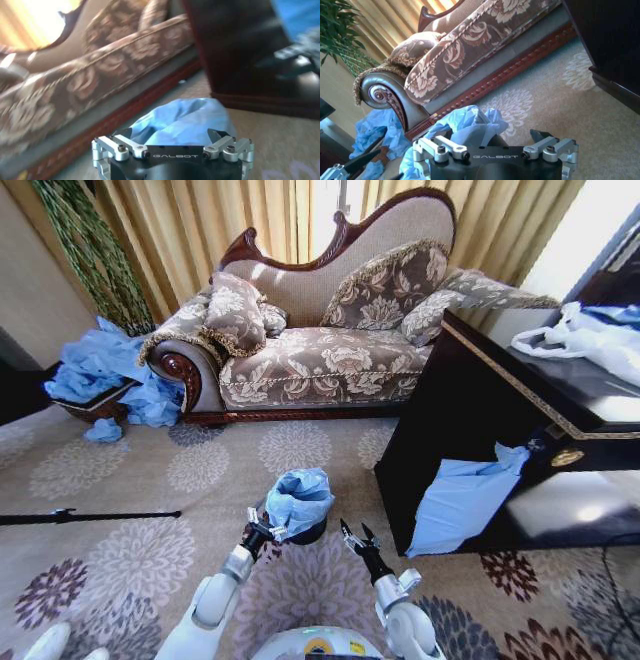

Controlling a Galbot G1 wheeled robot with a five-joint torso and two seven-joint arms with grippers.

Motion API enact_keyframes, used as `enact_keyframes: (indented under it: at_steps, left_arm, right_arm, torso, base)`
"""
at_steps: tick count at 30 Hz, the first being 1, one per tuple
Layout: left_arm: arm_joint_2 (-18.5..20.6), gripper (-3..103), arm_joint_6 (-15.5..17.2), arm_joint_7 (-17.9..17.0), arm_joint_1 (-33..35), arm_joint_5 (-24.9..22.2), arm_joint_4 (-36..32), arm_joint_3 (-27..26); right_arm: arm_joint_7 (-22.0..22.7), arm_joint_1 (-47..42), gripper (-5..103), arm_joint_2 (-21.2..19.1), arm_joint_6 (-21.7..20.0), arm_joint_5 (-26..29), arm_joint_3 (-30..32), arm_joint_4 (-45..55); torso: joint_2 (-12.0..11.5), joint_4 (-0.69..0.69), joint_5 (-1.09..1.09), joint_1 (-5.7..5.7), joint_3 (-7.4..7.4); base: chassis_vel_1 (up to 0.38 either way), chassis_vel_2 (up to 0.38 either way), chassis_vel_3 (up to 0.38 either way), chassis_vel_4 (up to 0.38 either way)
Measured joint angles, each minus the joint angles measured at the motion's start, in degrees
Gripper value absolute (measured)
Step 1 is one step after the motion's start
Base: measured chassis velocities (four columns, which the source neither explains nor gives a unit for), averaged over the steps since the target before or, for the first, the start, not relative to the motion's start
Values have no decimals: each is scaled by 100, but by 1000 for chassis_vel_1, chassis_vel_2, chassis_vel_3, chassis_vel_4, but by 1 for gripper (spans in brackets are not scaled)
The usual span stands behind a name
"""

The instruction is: Place a garbage bag over the trash bin.

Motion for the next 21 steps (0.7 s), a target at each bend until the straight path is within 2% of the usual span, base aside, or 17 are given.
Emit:
enact_keyframes:
  at_steps: [3,4,9,10,11,13,16,18,19,20,21]
  left_arm:
    - [18,100,-254,-107,-151,743,235,264]
    - [18,100,-254,-107,-151,743,235,264]
    - [-111,100,-340,-253,-306,1479,523,436]
    - [-111,100,-340,-253,-306,1479,523,436]
    - [-128,103,-380,-277,-315,1605,566,439]
    - [-141,100,-440,-330,-319,1853,631,440]
    - [-136,93,-523,-376,-343,1975,744,439]
    - [-136,93,-566,-385,-361,2010,782,435]
    - [-137,84,-591,-391,-383,2035,833,432]
    - [-142,78,-599,-392,-401,2039,888,426]
    - [-142,78,-599,-392,-401,2039,888,426]
  right_arm:
    - [6,18,100,31,6,-24,7,-8]
    - [6,18,100,31,6,-24,7,-8]
    - [14,-24,100,55,25,-52,52,4]
    - [14,-24,100,55,25,-52,52,4]
    - [14,-35,100,55,32,-57,63,8]
    - [16,-54,100,65,41,-62,82,17]
    - [23,-58,100,85,49,-70,87,25]
    - [33,-58,100,94,50,-74,88,32]
    - [38,-58,100,103,53,-87,89,33]
    - [39,-59,100,108,57,-99,89,34]
    - [39,-59,100,108,57,-99,89,34]
  torso:
    - [0,0,0,0,0]
    - [0,0,0,0,0]
    - [0,0,0,0,0]
    - [0,0,0,0,0]
    - [0,0,0,0,0]
    - [0,0,0,0,0]
    - [-1,0,0,0,0]
    - [-1,0,0,0,0]
    - [-1,0,-1,0,0]
    - [-1,0,0,1,0]
    - [-1,0,0,1,0]
  base:
    - [0,0,0,0]
    - [0,0,0,0]
    - [0,0,0,0]
    - [0,0,0,0]
    - [0,0,0,0]
    - [0,0,0,0]
    - [0,0,0,0]
    - [0,0,0,0]
    - [0,0,0,0]
    - [0,0,0,0]
    - [0,0,0,0]
